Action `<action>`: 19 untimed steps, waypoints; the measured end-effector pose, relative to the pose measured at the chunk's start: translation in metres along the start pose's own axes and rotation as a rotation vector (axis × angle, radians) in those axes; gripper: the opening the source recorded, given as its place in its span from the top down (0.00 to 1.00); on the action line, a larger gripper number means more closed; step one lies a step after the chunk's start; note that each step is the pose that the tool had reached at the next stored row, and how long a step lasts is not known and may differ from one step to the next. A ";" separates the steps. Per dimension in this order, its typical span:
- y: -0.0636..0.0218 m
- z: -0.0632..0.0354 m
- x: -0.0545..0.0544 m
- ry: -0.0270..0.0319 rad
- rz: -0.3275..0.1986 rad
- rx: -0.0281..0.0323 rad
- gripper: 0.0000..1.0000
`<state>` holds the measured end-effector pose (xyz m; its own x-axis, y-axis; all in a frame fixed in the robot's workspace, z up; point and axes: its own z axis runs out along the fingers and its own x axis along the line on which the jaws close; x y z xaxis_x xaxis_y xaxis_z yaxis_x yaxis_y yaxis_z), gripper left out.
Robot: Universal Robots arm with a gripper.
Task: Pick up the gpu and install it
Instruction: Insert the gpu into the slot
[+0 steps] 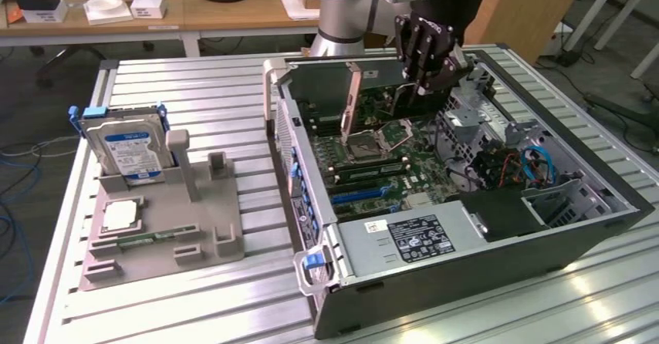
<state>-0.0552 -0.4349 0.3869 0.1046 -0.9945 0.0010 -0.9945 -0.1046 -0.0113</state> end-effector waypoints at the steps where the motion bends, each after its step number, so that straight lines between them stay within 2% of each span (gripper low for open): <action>1: 0.0000 0.0000 0.000 0.0000 0.000 0.0000 0.74; 6: 0.0000 0.0013 0.000 0.0000 0.011 -0.0001 0.74; 12: 0.0007 0.0085 0.000 0.0020 0.090 0.0003 0.74; 19: 0.0012 0.0206 0.000 0.0023 0.098 -0.0004 0.74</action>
<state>-0.0561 -0.4355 0.3664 0.0065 -1.0000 0.0022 -0.9999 -0.0065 -0.0111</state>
